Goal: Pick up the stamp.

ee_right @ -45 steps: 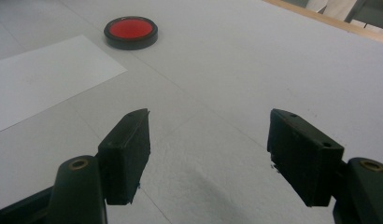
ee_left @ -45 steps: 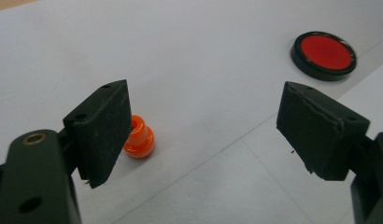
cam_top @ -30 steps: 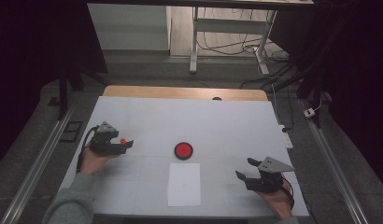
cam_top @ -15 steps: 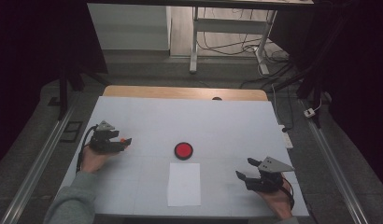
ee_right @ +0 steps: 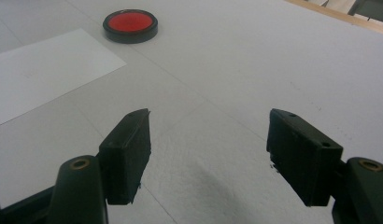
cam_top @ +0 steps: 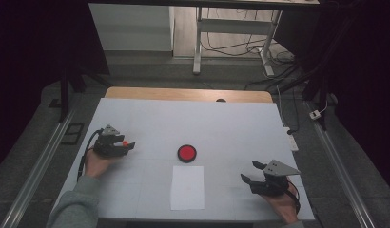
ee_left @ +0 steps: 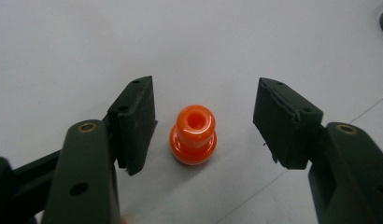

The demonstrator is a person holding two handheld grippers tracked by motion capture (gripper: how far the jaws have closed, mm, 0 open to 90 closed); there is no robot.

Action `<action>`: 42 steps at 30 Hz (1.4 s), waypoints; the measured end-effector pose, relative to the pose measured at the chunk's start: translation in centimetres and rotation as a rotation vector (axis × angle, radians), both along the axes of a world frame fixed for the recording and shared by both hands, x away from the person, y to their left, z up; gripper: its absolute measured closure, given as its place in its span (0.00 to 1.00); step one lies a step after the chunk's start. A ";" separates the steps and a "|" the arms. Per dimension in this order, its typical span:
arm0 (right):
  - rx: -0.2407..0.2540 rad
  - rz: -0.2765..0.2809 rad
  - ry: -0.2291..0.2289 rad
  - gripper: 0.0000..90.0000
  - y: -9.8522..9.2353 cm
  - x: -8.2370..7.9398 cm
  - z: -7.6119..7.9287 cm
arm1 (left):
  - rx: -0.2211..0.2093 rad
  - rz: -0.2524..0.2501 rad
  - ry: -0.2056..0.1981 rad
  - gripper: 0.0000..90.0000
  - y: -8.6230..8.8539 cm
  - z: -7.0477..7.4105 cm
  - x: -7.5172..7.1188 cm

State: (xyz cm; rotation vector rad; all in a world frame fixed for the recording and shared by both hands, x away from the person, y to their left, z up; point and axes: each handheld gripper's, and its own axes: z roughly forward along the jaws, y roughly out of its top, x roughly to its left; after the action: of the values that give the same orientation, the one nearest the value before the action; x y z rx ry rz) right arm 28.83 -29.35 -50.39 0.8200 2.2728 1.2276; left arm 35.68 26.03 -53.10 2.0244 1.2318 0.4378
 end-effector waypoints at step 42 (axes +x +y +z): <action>-0.005 -0.003 0.003 0.34 0.0 -0.1 0.0 | -0.005 0.002 -0.009 0.80 0.9 -0.3 -0.4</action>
State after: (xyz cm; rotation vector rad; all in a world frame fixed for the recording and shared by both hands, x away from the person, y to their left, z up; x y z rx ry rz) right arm 28.71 -29.36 -50.37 0.8232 2.2753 1.2202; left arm 35.33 26.91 -53.40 2.0151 1.2290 0.4442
